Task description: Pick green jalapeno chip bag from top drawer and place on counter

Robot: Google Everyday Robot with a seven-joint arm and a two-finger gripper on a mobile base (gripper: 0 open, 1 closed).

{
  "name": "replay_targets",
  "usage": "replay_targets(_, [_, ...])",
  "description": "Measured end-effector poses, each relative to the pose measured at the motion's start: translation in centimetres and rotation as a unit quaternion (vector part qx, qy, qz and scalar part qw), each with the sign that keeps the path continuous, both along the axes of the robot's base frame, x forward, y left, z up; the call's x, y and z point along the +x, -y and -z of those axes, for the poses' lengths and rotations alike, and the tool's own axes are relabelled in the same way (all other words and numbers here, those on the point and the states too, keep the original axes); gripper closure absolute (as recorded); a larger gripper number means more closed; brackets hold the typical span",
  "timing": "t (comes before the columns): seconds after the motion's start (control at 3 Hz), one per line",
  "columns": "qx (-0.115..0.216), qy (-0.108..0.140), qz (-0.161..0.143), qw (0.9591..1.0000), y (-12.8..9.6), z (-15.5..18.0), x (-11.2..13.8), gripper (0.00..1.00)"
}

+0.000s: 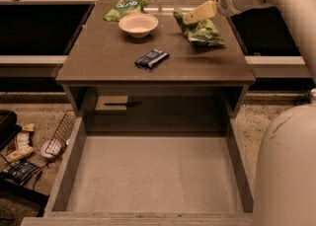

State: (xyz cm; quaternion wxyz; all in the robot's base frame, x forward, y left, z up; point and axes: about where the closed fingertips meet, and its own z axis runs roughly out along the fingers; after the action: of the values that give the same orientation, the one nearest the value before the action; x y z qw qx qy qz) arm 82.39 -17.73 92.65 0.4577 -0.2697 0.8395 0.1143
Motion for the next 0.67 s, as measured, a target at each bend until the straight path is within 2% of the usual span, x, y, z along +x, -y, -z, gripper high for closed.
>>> replay_targets(0.33, [0.000,0.000,0.000,1.0000,0.0,0.0,0.0,0.00])
replay_targets(0.67, [0.006,0.002,0.014,0.9999,1.8,-2.1,-0.4,0.00])
